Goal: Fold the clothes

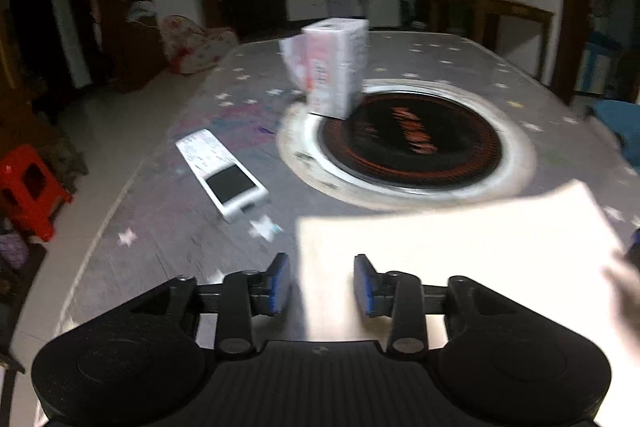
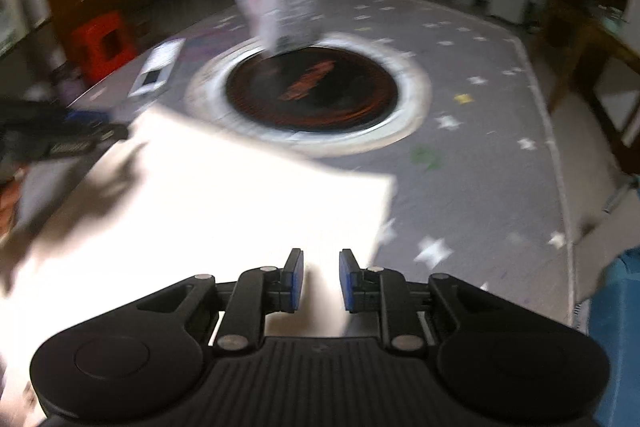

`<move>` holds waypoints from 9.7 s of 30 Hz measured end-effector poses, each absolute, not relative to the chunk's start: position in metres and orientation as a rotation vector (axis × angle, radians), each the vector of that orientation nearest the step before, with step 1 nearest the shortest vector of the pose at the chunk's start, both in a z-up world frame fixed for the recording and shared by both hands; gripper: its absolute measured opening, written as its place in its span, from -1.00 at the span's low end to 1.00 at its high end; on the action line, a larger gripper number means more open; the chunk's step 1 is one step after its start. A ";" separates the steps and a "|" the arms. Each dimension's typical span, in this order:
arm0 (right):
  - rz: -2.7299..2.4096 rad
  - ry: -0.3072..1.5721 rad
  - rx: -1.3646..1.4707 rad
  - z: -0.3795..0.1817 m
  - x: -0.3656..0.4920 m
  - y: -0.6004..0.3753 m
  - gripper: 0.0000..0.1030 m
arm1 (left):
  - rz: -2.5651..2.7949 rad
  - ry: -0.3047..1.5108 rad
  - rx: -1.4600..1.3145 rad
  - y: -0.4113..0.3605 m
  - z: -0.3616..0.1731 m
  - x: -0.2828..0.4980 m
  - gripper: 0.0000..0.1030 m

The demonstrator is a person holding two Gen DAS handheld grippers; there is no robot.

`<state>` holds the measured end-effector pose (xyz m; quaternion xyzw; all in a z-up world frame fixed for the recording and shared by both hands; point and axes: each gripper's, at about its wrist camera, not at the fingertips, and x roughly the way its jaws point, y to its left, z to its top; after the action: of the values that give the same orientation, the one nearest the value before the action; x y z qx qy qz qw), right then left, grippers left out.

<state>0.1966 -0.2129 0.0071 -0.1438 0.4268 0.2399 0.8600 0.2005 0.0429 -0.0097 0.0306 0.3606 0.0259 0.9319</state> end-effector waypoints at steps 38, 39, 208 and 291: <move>-0.007 0.848 0.012 -0.017 0.032 -0.421 -0.20 | -0.298 0.709 0.194 -0.077 -0.014 0.033 0.20; -0.012 0.849 0.029 -0.020 0.033 -0.426 -0.19 | -0.304 0.712 0.198 -0.079 -0.015 0.032 0.20; 0.803 0.888 -0.193 -0.003 0.074 -0.083 -0.81 | 0.375 0.563 -0.289 0.209 0.037 0.007 -0.82; 0.571 0.849 -0.231 -0.007 0.078 -0.190 -0.82 | -0.258 0.745 -0.047 0.033 -0.008 0.050 -0.28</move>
<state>0.0780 -0.1895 -0.0067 -0.1103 0.4053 0.2726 0.8656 0.0498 0.0328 -0.0075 -0.0230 0.3631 -0.1258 0.9229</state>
